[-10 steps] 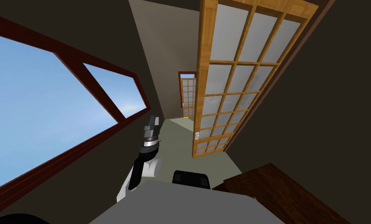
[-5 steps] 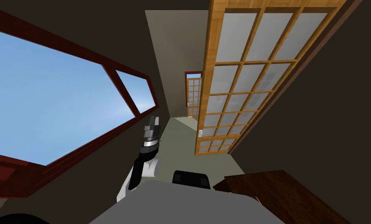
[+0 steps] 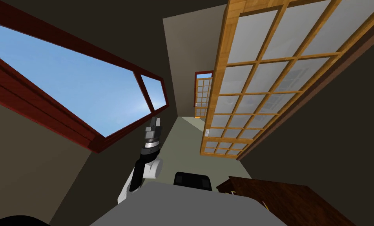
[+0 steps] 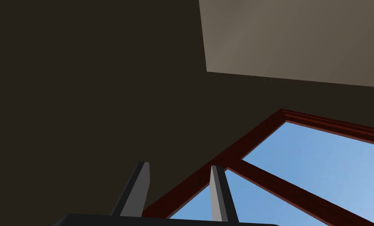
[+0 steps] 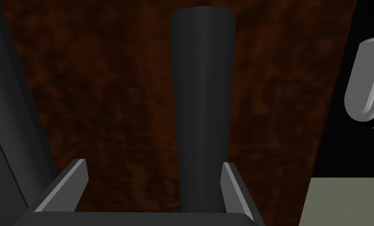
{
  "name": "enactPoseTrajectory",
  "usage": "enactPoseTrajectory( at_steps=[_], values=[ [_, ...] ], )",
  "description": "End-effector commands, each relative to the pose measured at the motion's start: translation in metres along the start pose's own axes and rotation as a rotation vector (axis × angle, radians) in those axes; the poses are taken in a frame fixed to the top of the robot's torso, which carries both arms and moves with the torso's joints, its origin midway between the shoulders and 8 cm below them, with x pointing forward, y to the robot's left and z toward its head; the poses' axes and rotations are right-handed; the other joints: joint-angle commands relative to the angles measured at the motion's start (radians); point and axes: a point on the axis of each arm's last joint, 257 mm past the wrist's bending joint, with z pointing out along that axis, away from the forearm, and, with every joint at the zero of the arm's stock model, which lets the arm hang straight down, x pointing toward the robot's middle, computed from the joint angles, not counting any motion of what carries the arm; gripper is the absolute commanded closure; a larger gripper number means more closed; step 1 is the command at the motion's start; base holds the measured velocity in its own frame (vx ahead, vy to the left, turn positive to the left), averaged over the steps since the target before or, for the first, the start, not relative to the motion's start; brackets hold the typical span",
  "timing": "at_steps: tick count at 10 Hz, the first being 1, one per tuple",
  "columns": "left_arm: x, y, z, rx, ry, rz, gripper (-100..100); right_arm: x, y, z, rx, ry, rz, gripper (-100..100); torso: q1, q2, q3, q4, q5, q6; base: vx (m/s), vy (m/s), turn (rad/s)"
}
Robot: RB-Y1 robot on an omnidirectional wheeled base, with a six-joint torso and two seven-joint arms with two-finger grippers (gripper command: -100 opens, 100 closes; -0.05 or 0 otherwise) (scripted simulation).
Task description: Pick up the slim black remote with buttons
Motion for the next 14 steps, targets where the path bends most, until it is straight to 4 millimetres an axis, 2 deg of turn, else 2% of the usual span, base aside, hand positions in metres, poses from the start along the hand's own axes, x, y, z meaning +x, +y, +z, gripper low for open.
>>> enactPoseTrajectory(
  at_steps=[1,2,7,9,11,13,14],
  values=[
    [0.000,0.000,0.000,0.000,0.000,0.000,0,0.000,0.000,0.000,0.001,0.001,0.026,-100,0.000,0.000,0.000,0.000,0.000,0.000,-0.022,0.002,-0.036],
    [0.000,0.000,0.000,0.000,0.000,0.000,0,0.001,0.003,0.002,0.002,0.008,0.059,-100,0.000,-0.005,-0.003,-0.001,0.000,0.000,-0.123,0.015,0.329],
    [0.000,0.000,0.000,0.000,0.000,0.000,0,0.002,0.007,0.005,0.005,0.014,0.193,-100,0.001,0.004,0.002,0.001,0.000,-0.001,-0.148,0.022,0.293],
    [0.000,0.000,0.000,0.000,0.000,0.000,0,0.003,0.010,0.007,0.008,0.020,0.245,-100,0.004,0.001,0.000,0.000,0.001,-0.001,-0.152,0.085,0.398],
    [0.000,0.000,0.000,0.000,0.000,0.000,0,0.003,0.010,0.007,0.008,0.020,0.282,-100,0.000,-0.001,0.000,0.000,0.000,0.001,-0.058,0.012,-0.002],
    [0.000,0.000,0.000,0.000,0.000,0.000,0,0.003,0.013,0.009,0.012,0.026,0.344,-100,0.000,0.000,0.000,0.000,0.000,-0.001,-0.162,0.055,0.427],
    [0.000,0.000,0.000,0.000,0.000,0.000,0,0.003,0.013,0.009,0.012,0.026,0.367,-100,0.001,0.002,0.001,0.001,0.000,-0.001,-0.081,0.033,0.092]
  ],
)
